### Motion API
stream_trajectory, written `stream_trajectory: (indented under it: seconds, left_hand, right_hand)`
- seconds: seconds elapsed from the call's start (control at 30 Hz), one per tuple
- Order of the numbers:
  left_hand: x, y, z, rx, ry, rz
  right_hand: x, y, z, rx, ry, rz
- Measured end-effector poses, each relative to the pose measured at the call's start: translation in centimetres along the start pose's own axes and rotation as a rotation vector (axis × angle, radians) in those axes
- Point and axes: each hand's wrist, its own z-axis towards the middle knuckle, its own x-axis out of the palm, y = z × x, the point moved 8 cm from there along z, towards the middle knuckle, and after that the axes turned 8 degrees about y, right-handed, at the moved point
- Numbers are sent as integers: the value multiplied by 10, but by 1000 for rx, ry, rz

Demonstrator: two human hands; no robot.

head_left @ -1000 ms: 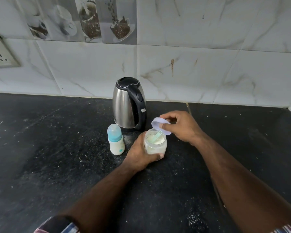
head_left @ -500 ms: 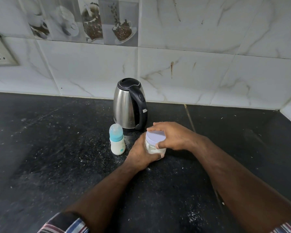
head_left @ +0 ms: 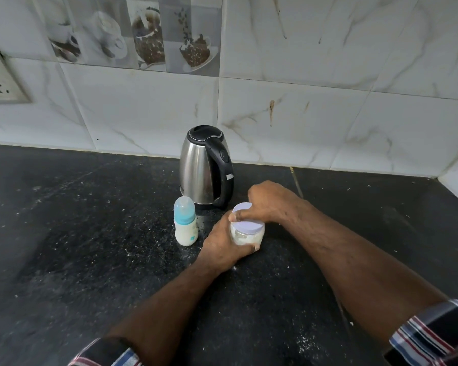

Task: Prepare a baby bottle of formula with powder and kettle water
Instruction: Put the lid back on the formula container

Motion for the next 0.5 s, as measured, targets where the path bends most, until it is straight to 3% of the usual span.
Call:
stream_trajectory:
  seconds: [0.17,0.37,0.5]
  left_hand:
    - [-1,-1,-1,-12,0,10]
    - [0,-3,-3,-24,6,27]
    - [1,-3,-1,-30,-5,41]
  right_hand:
    - [-5,13,-5,-181,207,60]
    - [-2,15,-9,-36,46,-4]
    - [0,14,-9,-60,118,23]
